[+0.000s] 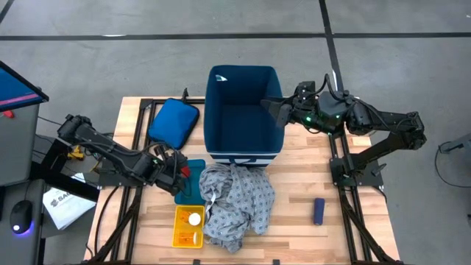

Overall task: Pick & place medical supplies in basket/bin
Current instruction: Put the red bandage into the blue bin

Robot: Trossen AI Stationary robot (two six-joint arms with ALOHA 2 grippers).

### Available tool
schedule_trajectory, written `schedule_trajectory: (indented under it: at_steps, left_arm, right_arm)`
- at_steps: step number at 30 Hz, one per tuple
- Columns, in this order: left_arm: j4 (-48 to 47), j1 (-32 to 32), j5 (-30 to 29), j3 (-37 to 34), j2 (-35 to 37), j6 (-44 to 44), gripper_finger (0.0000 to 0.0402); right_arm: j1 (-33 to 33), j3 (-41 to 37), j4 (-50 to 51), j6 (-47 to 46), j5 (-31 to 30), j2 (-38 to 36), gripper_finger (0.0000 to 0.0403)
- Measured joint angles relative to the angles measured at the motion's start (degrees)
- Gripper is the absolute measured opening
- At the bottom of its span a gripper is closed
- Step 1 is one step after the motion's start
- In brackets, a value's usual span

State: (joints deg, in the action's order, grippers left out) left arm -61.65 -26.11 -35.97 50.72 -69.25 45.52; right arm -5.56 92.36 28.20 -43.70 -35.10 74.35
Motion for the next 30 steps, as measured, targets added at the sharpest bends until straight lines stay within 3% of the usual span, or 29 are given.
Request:
schedule_trajectory:
  at_steps: [25, 30]
  left_arm:
    - [5.4, 0.0, -2.1, -7.3, 0.0, 3.2, 0.0007]
    - [5.7, 0.0, -1.8, -7.3, 0.0, 3.2, 0.0028]
  right_arm:
    - [0.1, 0.0, 0.1, 0.2, -1.0, 0.0, 0.0228]
    - [0.1, 0.0, 0.1, 0.1, -1.0, 0.0, 0.0228]
